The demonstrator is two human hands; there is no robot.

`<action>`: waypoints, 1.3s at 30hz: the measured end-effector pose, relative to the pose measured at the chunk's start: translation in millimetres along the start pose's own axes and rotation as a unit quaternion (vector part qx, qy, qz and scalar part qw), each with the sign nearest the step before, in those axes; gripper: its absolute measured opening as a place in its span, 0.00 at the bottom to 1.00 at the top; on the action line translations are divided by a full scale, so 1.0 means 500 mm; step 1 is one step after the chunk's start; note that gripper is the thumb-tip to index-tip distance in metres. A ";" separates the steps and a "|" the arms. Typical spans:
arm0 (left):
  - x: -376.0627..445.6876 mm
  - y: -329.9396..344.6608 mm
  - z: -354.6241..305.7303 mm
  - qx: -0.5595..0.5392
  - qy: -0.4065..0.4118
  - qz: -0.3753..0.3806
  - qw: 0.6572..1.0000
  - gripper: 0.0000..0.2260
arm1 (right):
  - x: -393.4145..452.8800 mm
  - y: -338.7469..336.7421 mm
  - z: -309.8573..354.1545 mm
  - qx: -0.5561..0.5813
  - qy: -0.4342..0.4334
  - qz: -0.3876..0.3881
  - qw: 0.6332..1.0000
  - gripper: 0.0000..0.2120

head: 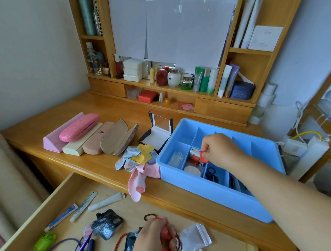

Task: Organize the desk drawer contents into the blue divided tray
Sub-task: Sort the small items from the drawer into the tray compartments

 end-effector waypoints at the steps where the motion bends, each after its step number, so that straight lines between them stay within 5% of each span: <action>1: -0.004 -0.002 -0.001 0.003 0.005 -0.007 1.000 0.14 | 0.005 0.002 0.007 0.004 -0.004 -0.005 1.000 0.03; 8: -0.025 0.004 -0.016 0.029 0.056 0.014 0.998 0.12 | 0.008 0.012 0.024 -0.027 -0.006 -0.009 1.000 0.07; 16: -0.044 0.006 -0.026 0.126 0.059 -0.071 0.988 0.10 | 0.006 0.038 0.031 -0.196 0.043 0.033 0.979 0.07; 19: -0.052 -0.006 -0.032 0.166 0.041 -0.050 0.984 0.06 | -0.002 0.018 0.021 -0.111 0.051 -0.014 0.992 0.06; 22: -0.059 0.007 -0.044 0.162 0.051 0.005 0.985 0.09 | -0.066 -0.006 0.023 0.107 0.002 -0.084 0.991 0.07; 26: -0.070 0.041 -0.063 0.191 0.117 0.087 0.971 0.08 | -0.183 0.043 0.066 0.322 -0.051 0.175 0.929 0.07; 28: -0.068 0.054 -0.069 0.201 0.138 0.094 0.965 0.06 | -0.216 0.064 0.071 0.377 -0.047 0.211 0.900 0.03; 31: -0.067 0.064 -0.071 0.201 0.151 0.089 0.964 0.06 | -0.224 0.060 0.065 0.419 -0.025 0.188 0.888 0.04; 34: -0.052 0.053 -0.061 0.177 0.137 0.053 0.973 0.09 | -0.185 0.015 0.041 0.365 -0.018 0.082 0.927 0.06; 37: -0.030 0.015 -0.034 0.098 0.031 0.001 0.995 0.14 | -0.115 -0.044 0.004 0.235 -0.008 -0.096 0.967 0.09; 39: -0.015 -0.019 -0.013 0.012 -0.076 0.001 0.997 0.19 | -0.072 -0.047 -0.003 0.138 -0.010 -0.103 0.985 0.09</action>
Point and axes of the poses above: each hand's wrist, its own x-axis towards the middle knuckle, its own y-axis out of the palm, z = x × y, the point moved 2 cm from there along x, towards the middle knuckle, and after that the axes turned 2 degrees about -x, right-handed, at the moved point
